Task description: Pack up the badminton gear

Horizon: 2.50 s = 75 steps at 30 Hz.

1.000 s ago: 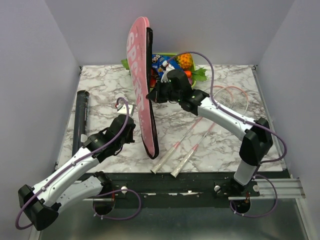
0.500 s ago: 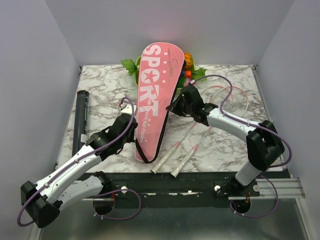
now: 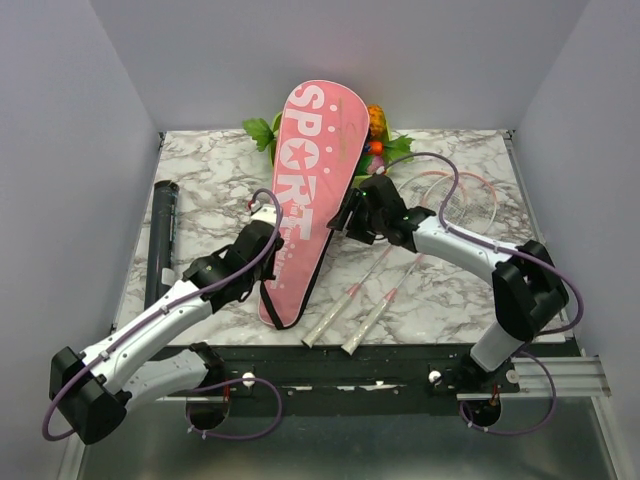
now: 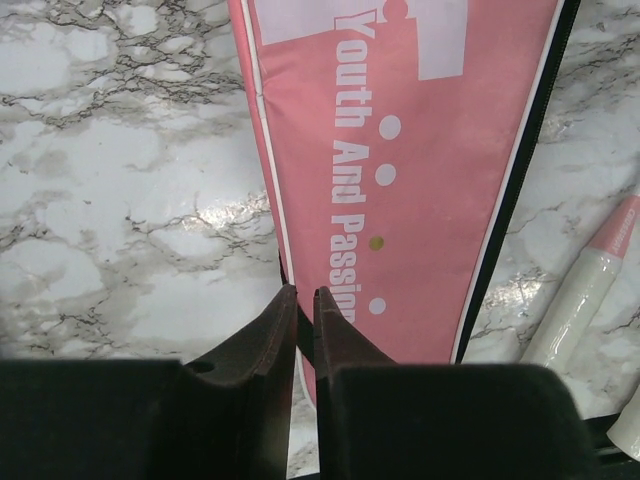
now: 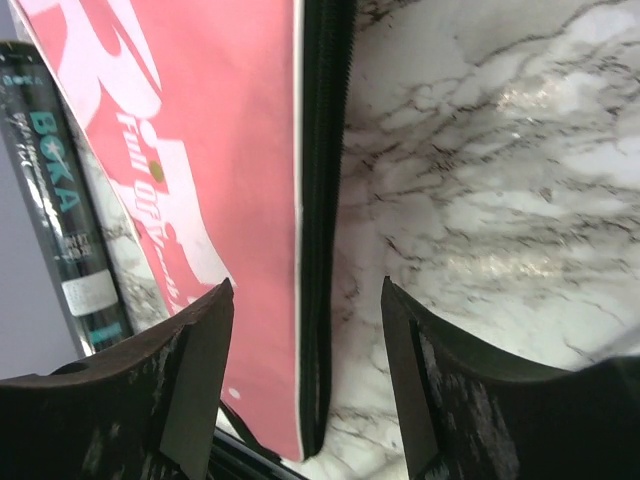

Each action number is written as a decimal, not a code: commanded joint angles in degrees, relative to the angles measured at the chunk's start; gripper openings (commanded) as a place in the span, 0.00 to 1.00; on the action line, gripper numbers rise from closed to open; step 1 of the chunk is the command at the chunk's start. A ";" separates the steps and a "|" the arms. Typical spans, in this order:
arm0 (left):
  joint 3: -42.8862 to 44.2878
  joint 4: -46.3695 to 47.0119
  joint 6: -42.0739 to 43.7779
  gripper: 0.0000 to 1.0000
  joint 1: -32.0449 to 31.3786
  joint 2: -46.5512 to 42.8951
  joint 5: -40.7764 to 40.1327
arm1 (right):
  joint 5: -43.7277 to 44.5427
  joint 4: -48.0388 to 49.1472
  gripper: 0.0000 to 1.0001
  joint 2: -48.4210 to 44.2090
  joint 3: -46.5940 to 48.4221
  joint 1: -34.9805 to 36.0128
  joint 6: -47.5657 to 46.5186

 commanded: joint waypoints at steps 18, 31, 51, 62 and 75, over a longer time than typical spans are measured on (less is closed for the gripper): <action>3.03 3.22 -0.43 0.21 -0.12 4.61 -0.87 | -13.83 6.50 0.61 1.35 -4.41 -0.16 -5.46; 3.38 3.22 -0.79 0.21 -0.12 5.75 -0.61 | -14.79 8.26 0.59 4.34 -0.89 -0.16 -6.69; 3.38 3.75 -0.52 0.20 -0.12 6.28 0.62 | -16.20 16.69 0.44 3.29 -3.09 -0.07 -8.36; 2.50 5.33 -0.96 0.27 -0.30 4.53 5.27 | -14.27 18.63 0.01 4.43 0.07 -0.07 -10.82; 4.17 7.88 0.09 0.63 -8.90 8.56 1.68 | -14.80 17.13 0.01 2.23 2.36 -0.16 -12.22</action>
